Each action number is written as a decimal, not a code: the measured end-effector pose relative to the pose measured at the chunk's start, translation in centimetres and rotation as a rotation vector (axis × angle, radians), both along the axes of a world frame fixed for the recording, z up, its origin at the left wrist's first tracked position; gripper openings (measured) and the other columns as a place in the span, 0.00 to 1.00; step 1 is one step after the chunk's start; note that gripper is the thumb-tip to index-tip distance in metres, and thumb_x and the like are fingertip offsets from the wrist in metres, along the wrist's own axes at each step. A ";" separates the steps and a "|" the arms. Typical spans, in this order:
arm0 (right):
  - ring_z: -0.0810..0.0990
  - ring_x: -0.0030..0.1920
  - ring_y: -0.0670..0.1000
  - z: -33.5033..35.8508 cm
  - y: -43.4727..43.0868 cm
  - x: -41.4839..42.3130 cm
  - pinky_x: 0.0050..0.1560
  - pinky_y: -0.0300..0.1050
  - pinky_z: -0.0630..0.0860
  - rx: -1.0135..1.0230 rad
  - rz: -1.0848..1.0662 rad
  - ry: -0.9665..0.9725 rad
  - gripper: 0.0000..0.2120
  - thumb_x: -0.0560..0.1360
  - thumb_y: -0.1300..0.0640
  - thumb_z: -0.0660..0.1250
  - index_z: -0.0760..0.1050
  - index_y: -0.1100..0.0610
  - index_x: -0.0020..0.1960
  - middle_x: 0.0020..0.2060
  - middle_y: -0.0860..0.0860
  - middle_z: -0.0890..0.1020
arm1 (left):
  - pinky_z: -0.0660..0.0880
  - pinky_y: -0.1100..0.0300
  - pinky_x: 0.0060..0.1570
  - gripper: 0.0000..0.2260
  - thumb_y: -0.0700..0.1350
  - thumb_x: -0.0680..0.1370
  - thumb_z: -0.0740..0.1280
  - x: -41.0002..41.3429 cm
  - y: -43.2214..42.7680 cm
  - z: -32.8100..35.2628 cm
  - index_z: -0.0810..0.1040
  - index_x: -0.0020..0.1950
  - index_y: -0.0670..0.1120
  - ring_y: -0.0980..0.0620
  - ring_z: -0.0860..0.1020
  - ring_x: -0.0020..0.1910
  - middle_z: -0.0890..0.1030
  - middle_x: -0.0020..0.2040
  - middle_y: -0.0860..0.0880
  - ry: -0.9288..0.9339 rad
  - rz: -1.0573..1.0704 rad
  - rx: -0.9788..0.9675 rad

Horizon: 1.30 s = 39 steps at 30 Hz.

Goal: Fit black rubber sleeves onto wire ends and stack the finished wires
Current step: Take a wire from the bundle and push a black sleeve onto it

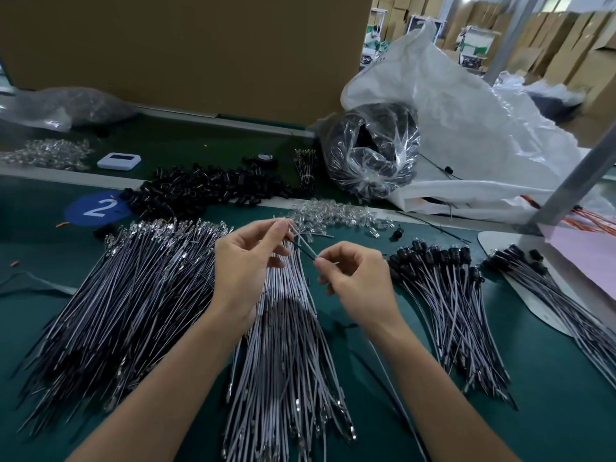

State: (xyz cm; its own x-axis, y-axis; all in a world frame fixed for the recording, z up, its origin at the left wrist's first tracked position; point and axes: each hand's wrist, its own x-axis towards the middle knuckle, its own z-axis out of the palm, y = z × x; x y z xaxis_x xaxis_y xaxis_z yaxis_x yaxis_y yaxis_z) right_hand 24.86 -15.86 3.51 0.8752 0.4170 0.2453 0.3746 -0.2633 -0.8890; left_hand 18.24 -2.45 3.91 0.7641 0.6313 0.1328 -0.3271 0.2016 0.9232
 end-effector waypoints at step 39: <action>0.79 0.35 0.38 -0.7 -1.4 2.3 0.36 0.27 0.72 0.057 -0.185 -0.187 0.06 0.74 0.62 0.73 0.81 0.52 0.41 0.32 0.41 0.80 | 0.79 0.50 0.50 0.06 0.35 0.79 0.65 11.4 9.9 1.4 0.81 0.53 0.39 0.41 0.80 0.52 0.82 0.53 0.39 0.708 0.316 0.944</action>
